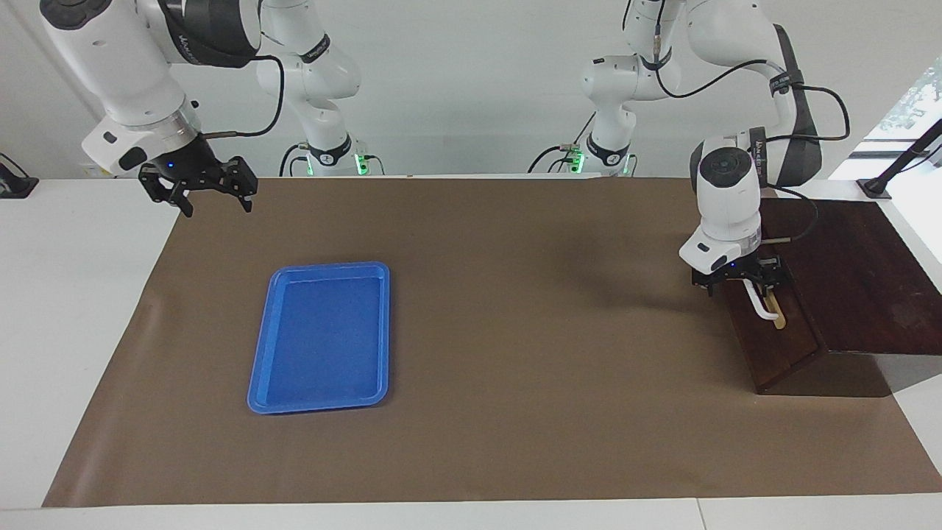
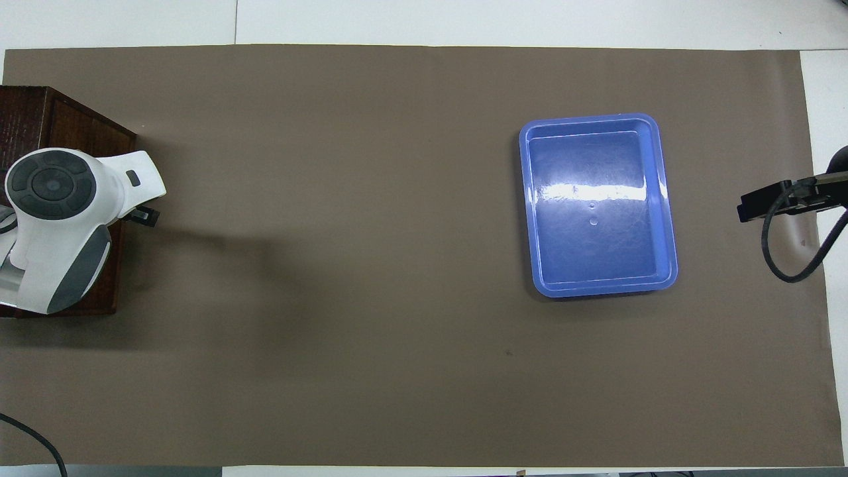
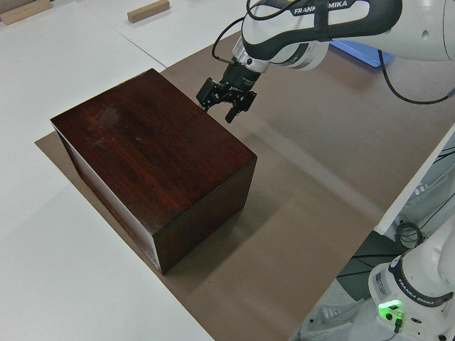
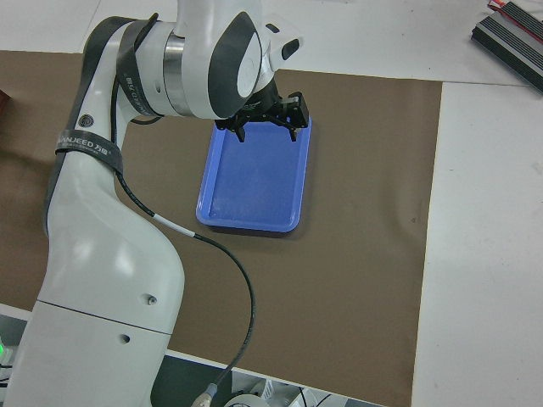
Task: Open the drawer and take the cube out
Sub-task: 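Pull the drawer open toward the table center with the left gripper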
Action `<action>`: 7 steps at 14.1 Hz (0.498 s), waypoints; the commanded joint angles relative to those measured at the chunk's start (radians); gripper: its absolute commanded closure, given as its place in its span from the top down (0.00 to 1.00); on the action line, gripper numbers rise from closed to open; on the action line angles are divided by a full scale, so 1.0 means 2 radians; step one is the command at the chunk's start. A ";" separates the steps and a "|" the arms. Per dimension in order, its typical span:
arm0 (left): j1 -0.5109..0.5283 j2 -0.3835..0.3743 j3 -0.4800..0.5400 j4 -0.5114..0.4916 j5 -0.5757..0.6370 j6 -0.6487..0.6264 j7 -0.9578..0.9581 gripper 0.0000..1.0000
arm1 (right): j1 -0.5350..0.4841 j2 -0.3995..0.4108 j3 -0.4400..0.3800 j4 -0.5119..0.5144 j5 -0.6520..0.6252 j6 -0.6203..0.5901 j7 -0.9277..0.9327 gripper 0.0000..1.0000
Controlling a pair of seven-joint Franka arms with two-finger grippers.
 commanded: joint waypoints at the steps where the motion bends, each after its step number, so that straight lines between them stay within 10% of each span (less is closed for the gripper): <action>1: 0.005 -0.007 0.000 -0.019 0.010 0.018 0.001 1.00 | 0.009 -0.015 0.003 -0.022 -0.003 0.015 0.006 1.00; 7: -0.044 0.015 -0.003 -0.018 0.004 0.029 -0.080 1.00 | 0.001 -0.016 0.002 -0.023 -0.003 0.009 -0.001 1.00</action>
